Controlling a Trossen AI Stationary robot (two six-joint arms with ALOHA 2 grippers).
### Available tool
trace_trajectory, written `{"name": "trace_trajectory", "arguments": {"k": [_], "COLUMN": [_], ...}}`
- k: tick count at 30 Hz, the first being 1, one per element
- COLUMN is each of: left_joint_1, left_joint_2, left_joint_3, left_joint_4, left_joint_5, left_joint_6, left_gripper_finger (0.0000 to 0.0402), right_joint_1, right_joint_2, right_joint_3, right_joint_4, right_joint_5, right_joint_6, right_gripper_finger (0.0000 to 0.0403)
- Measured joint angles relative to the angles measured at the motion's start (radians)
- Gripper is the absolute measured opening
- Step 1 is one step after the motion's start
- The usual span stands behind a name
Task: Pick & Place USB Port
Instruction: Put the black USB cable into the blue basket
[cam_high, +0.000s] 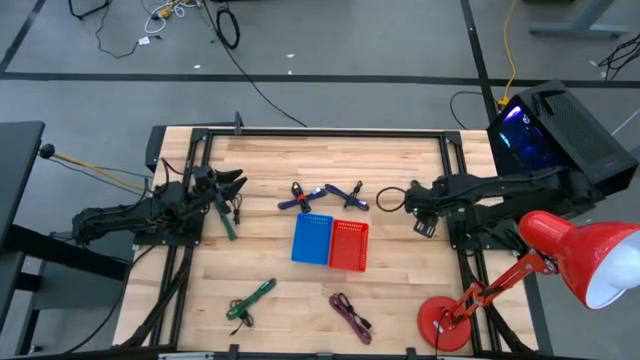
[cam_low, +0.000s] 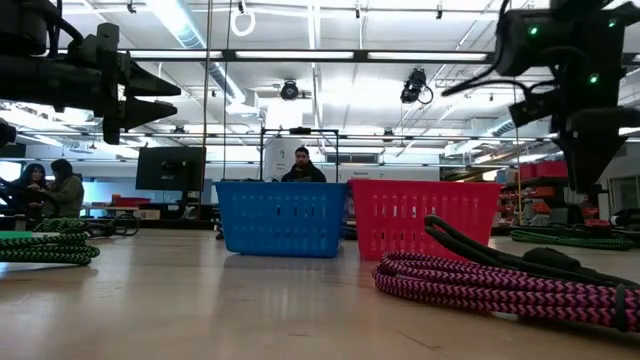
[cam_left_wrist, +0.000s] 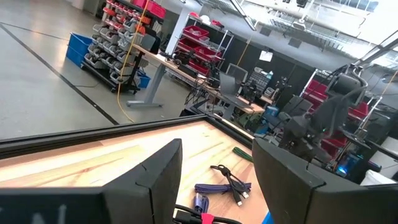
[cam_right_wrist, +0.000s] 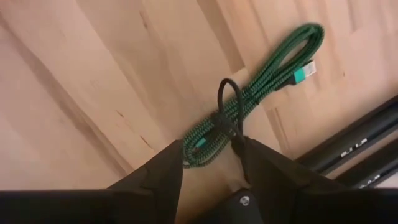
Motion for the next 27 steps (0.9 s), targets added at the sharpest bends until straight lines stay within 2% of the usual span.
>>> {"name": "trace_trajectory", "arguments": {"k": [7,13,27], "left_joint_1": [0.0,0.0,0.0], "left_joint_2": [0.0,0.0,0.0], "left_joint_3": [0.0,0.0,0.0], "left_joint_4": [0.0,0.0,0.0], "left_joint_5": [0.0,0.002,0.004], "left_joint_6": [0.0,0.011,0.015], "left_gripper_finger": [0.0202,0.0202,0.0202], "right_joint_1": [0.0,-0.039,-0.142], "right_joint_2": [0.141,0.211,0.289], "right_joint_3": [0.0,0.0,0.0], "right_joint_4": [0.019,0.031,0.027], "right_joint_5": [0.027,0.071,0.071], "right_joint_6": [-0.026,-0.052,-0.057], "right_gripper_finger": [0.0173,0.0173,0.0174]}}
